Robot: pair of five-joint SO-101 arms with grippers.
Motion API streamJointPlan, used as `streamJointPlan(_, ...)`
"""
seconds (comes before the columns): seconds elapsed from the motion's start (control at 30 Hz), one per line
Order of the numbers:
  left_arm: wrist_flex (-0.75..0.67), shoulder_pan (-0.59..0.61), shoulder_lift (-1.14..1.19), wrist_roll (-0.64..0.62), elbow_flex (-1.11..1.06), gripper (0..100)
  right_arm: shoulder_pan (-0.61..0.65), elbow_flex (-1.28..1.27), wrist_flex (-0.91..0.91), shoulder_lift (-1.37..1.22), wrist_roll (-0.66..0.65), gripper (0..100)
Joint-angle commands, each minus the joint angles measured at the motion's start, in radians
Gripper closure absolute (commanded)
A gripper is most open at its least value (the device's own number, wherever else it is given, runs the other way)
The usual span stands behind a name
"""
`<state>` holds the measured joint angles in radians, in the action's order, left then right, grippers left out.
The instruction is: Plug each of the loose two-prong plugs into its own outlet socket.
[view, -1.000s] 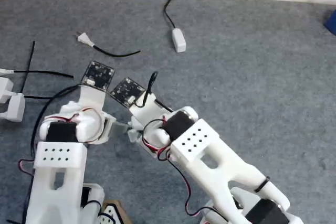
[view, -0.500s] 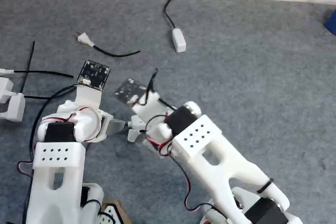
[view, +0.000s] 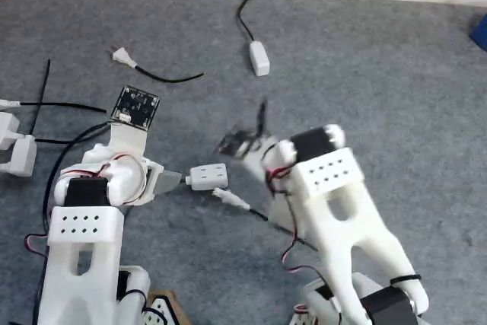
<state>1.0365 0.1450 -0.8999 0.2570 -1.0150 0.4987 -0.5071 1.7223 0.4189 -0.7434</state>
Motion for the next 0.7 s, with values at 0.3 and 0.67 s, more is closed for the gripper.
streamJointPlan(0.3, -0.018, 0.041, -0.001, -0.008, 0.002, 64, 0.163, -0.018, -0.389, 0.005, 0.153, 88.3)
streamJointPlan(0.67, -0.064, 0.137, -0.001, -0.003, -0.031, 64, 0.326, -0.174, -0.639, -0.104, 0.017, 88.2)
